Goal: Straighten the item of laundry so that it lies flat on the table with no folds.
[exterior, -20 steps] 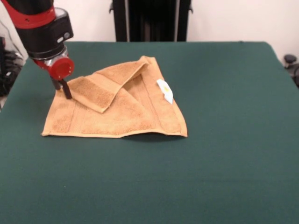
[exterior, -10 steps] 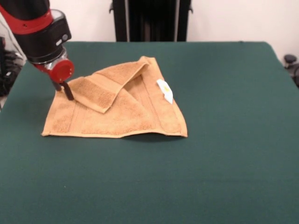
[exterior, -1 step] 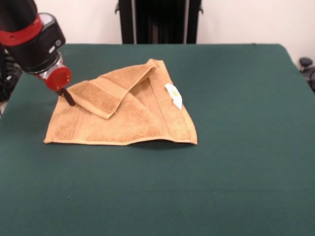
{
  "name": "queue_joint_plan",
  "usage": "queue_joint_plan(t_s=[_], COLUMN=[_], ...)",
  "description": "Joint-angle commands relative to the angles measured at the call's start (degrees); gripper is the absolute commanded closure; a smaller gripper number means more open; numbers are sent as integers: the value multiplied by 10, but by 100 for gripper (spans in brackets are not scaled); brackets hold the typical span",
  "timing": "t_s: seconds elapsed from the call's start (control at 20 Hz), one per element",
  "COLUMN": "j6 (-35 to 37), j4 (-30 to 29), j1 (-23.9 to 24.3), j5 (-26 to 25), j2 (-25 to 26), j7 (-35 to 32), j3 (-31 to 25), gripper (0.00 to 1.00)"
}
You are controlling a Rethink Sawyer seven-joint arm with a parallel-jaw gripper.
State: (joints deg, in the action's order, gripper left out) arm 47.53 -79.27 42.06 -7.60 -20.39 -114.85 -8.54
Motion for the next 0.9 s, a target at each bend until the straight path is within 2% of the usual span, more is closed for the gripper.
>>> queue_joint_plan(t_s=[0.05,0.55,0.9], j6=[120,215,230], j4=[76,55,73], j1=[-11,-18,-13], j5=[-36,-24,-30], j2=[49,22,31], j7=[150,106,111], j3=[-77,-54,-55], gripper=[0,0,0])
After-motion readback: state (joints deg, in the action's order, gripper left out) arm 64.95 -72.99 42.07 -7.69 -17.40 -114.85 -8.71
